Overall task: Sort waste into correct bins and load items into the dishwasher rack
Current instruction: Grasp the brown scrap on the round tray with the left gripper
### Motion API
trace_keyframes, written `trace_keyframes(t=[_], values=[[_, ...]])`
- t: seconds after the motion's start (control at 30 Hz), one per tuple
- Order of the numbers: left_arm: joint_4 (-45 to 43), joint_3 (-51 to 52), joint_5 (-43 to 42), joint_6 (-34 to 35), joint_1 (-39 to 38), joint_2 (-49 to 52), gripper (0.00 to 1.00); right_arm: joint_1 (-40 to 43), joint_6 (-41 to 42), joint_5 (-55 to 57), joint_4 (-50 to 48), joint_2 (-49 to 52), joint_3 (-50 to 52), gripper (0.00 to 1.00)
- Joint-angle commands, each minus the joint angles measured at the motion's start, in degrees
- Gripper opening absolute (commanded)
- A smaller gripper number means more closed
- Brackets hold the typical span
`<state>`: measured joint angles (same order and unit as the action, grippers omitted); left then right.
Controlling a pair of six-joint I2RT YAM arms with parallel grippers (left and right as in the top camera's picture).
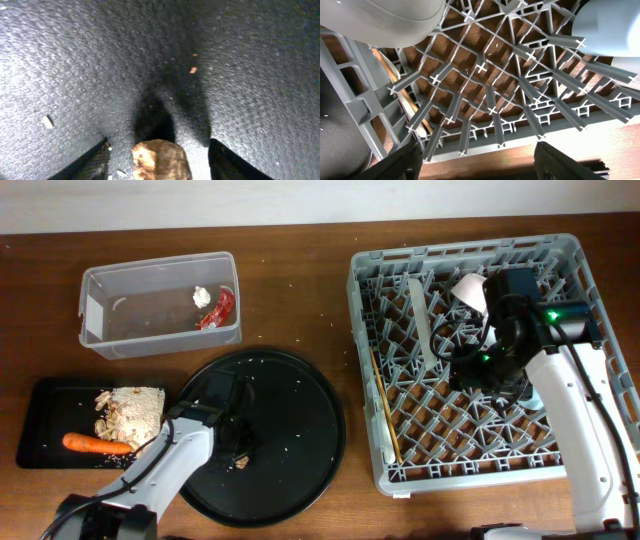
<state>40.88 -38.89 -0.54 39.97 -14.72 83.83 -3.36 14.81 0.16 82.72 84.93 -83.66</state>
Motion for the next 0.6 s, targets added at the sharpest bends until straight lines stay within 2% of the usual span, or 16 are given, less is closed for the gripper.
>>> trace_keyframes(t=[0.0,0.07,0.3,0.43,0.57], values=[[-0.6,1.5,-0.2,-0.4,-0.3,-0.2,0.45,0.5,0.0,0.5,0.0,0.0,0.2,0.74],[-0.5,1.5,-0.2,-0.4,-0.3,-0.2,0.29,0.5,0.0,0.5,0.0,0.0,0.2,0.75],[1.1,0.9,-0.2,-0.4,-0.2,-0.2,0.01,0.5,0.0,0.5,0.0,0.0,0.2,0.75],[6.6,-4.7,-0.2,-2.0,-0.2,-0.8,0.01,0.5,0.0,0.5,0.0,0.0,0.2,0.74],[16.2,-17.1,2.1,-4.9,2.9,-2.6,0.01,0.5,0.0,0.5,0.0,0.0,0.2,0.75]])
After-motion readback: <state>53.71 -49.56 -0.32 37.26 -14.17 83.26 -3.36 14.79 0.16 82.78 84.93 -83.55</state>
